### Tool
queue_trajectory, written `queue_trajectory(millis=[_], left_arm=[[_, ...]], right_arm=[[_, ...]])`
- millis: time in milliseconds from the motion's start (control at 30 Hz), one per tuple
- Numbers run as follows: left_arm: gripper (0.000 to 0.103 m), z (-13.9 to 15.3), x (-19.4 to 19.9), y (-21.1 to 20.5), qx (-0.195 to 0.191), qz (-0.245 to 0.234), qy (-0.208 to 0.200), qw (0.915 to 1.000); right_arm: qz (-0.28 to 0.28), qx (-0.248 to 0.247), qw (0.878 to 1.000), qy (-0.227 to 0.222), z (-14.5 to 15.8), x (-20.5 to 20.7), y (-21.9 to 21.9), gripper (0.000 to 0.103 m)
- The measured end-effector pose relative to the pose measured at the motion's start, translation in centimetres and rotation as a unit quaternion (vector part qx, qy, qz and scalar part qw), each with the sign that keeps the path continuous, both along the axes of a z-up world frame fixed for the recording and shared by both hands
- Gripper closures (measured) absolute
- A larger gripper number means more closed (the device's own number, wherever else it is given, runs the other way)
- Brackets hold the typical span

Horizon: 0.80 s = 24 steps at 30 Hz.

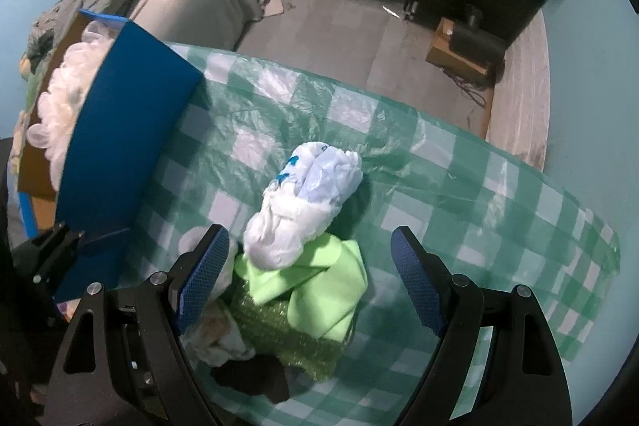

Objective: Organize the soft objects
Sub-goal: 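Move both tools back over the remaining socks and cloths on the table, then grasp the grey sock with the left tool while the right tool grasps the white-blue sock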

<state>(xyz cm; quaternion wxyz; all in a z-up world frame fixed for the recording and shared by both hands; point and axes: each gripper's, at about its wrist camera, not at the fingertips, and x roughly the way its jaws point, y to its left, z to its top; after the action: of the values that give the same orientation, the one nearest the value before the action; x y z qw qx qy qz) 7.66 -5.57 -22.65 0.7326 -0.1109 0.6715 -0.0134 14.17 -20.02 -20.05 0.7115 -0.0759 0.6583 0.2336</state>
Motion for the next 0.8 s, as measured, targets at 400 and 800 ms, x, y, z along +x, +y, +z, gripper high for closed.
queue_trajectory(millis=[400,800], left_arm=[[0.02,-3.3,1.1,1.6,-0.014,0.08,0.026,0.9964],[0.023,-4.1,0.8,1.9,-0.042,0.103,0.033,0.9933]], right_arm=[[0.002,-0.018,1.0,0.015,-2.9,2.4,2.1,0.019],[0.033,-0.037,0.999,0.018,-4.7,2.6,3.4,0.047]])
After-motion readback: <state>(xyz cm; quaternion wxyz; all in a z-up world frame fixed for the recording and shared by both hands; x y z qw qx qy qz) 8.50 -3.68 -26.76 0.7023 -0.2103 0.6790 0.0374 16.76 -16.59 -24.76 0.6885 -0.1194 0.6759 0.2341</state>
